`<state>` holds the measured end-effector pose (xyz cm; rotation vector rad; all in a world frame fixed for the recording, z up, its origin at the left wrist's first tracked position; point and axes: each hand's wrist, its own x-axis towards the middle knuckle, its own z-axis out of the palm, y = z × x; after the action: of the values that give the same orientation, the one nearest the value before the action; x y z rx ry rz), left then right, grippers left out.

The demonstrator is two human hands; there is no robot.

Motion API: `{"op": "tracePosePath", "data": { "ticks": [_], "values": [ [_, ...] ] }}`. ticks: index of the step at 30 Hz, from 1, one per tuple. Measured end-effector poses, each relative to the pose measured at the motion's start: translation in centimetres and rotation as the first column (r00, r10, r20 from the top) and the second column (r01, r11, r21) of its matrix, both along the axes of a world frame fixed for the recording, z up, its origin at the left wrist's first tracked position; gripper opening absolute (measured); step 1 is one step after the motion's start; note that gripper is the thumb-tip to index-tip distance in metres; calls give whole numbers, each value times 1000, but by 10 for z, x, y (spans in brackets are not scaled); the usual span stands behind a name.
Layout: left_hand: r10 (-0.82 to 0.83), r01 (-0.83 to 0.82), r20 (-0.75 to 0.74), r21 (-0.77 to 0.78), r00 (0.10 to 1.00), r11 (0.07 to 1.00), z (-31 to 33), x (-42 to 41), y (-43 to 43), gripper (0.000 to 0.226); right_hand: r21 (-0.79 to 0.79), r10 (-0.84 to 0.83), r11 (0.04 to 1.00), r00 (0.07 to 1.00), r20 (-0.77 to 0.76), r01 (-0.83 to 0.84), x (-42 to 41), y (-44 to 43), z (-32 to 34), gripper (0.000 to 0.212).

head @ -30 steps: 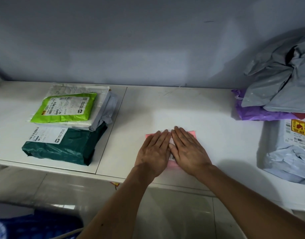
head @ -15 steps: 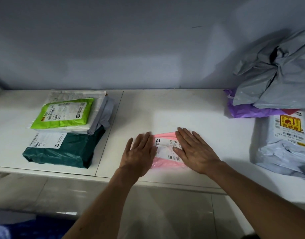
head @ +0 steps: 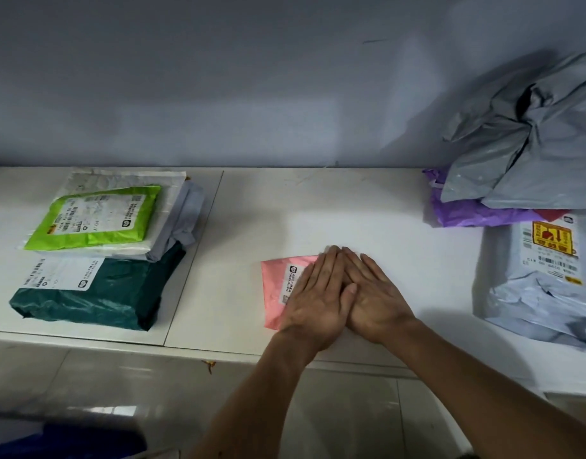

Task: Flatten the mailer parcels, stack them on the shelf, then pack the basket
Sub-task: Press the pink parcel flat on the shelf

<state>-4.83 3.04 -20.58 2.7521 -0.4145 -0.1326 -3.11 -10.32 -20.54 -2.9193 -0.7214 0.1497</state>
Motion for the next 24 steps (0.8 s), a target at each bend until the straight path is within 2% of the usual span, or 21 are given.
{"op": "tracePosePath", "data": {
  "ticks": [3, 8, 14, 24],
  "values": [
    [-23, 23, 20, 2, 1000, 1000, 1, -1, 9, 80, -34, 6, 999, 997, 79, -3, 0, 0, -3, 82],
    [6, -34, 215, 125, 976, 992, -12, -12, 41, 64, -45, -43, 998, 994, 103, 48, 0, 2, -2, 67],
    [81, -120, 297, 113, 951, 986, -14, -18, 58, 55, -56, -55, 996, 988, 144, 63, -2, 3, -4, 64],
    [99, -149, 265, 176, 959, 973, -12, -17, 60, 56, -26, -101, 994, 986, 133, 106, -1, 13, 7, 66]
  ]
}}
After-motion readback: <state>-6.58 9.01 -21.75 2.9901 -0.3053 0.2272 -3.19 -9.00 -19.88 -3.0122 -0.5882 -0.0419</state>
